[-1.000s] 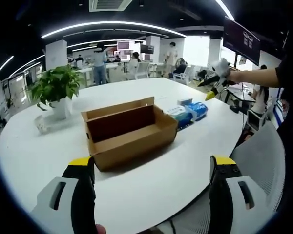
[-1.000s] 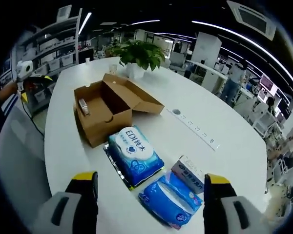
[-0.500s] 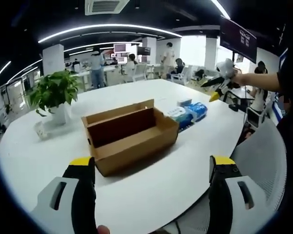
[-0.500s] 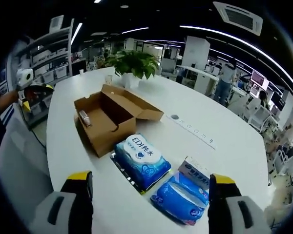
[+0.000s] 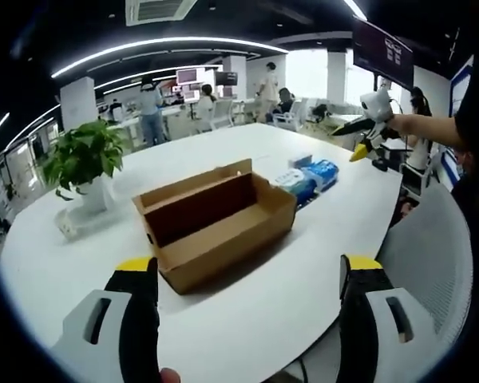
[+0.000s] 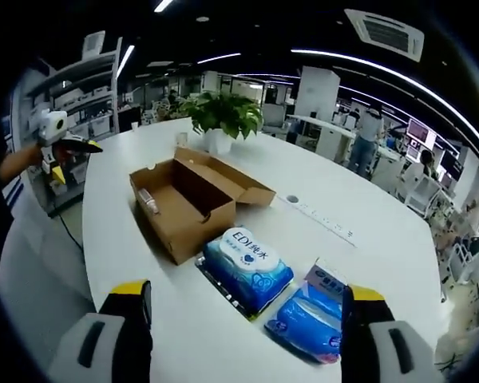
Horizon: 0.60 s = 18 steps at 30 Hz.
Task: Operate the shoe box by opening the lid, removing the specified soft item, and placing it in the target area until the item is outside and the box remains undamaged.
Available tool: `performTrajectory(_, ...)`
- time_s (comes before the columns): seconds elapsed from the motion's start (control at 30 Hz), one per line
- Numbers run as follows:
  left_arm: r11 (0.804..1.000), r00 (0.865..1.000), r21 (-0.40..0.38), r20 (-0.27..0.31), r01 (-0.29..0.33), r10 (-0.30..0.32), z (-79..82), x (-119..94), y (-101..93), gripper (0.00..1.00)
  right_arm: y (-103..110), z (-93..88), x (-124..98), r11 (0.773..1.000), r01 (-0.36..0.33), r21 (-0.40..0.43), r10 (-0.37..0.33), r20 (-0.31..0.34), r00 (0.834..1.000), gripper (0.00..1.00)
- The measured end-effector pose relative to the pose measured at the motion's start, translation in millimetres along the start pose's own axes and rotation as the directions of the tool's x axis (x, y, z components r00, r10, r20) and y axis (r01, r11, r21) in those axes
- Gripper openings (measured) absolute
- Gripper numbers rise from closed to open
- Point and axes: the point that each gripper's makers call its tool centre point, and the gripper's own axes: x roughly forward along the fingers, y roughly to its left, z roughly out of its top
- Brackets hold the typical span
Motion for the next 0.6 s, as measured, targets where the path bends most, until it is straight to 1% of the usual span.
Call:
performTrajectory(0.17, 1.000, 1.000, 0.023, -0.013, 0.009, -0.009, 2.4, 3.0, 7.0, 0.90, 6.9, -1.5, -4.5, 1.000, 0.009, 0.007, -0.009, 0.010, 1.000, 0.99)
performTrajectory(0.23, 0.998, 0.999, 0.055, -0.024, 0.023, -0.022, 3.3, 4.6, 8.8, 0.87, 9.7, -3.7, -6.7, 1.000, 0.011, 0.009, -0.011, 0.007, 1.000, 0.99)
performTrajectory(0.3, 0.997, 0.999, 0.071, -0.039, 0.040, -0.038, 3.7, 6.5, 9.5, 0.84, 12.1, -4.9, -9.1, 1.000, 0.015, 0.024, -0.015, 0.014, 1.000, 0.99)
performTrajectory(0.4, 0.995, 0.998, 0.085, -0.055, 0.049, -0.044, 4.6, 10.3, 12.2, 0.84, 16.2, -8.2, -11.8, 0.999, 0.022, 0.028, -0.022, 0.016, 1.000, 0.99)
performTrajectory(0.5, 0.994, 0.997, 0.096, -0.060, 0.056, -0.050, 7.0, 13.7, 14.3, 0.84, 22.3, -11.2, -14.8, 0.999, 0.021, 0.043, -0.022, 0.025, 0.999, 0.99)
performTrajectory(0.6, 0.991, 0.996, 0.114, -0.072, 0.066, -0.058, 8.1, 18.3, 17.2, 0.83, 26.5, -13.5, -16.7, 0.999, 0.025, 0.038, -0.027, 0.030, 0.999, 0.99)
